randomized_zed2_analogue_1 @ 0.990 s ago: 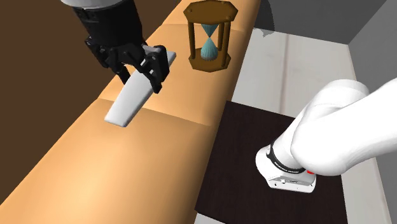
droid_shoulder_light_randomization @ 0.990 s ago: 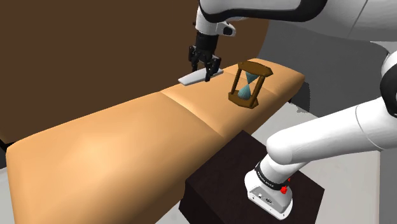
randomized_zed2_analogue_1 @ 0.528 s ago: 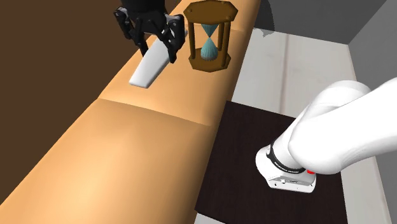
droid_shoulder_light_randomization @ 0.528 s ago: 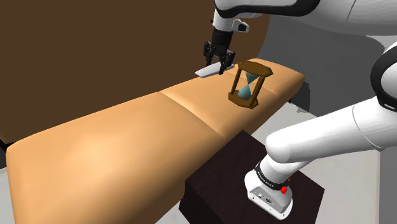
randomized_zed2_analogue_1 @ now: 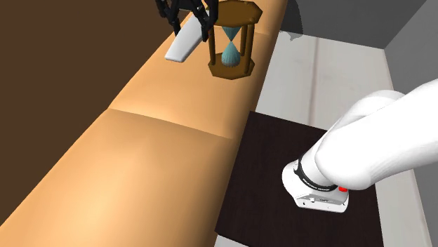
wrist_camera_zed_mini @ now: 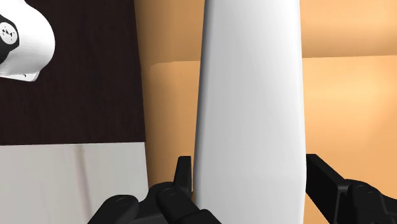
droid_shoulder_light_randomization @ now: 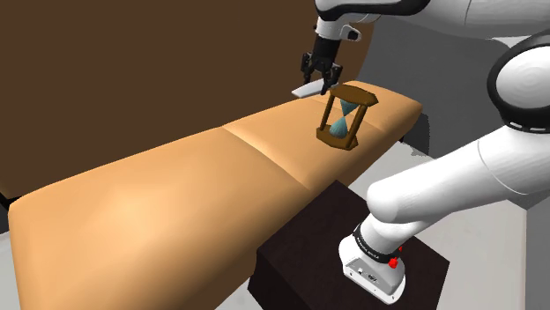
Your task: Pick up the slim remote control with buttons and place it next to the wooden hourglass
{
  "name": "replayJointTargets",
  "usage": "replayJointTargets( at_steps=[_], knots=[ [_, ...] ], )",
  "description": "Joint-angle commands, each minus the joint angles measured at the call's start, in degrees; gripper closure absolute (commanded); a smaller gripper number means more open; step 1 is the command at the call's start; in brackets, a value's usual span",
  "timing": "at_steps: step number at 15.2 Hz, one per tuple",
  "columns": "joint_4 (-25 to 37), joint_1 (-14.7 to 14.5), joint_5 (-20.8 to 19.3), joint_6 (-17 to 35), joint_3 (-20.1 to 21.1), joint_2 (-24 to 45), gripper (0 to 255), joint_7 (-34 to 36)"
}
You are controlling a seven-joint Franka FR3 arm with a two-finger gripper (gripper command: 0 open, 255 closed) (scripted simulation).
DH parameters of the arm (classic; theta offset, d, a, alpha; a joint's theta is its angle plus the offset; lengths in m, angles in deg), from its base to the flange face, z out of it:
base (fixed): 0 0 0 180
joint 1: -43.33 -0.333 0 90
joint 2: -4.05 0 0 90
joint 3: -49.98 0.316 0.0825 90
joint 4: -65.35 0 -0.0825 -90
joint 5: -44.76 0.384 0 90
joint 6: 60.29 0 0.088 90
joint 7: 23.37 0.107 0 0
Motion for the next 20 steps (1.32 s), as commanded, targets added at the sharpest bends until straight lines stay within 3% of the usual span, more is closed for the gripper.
replayJointTargets(
  at_steps=[1,5,20],
  knots=[
    [1.4,1.1,-0.9,0.2,-1.7,1.6,255,-2.5],
    [5.3,3.3,-2.6,0.4,-4.8,5.8,255,-7.2],
    [-5.3,3.2,-2.6,12.0,-4.5,6.9,255,-7.0]
  ],
)
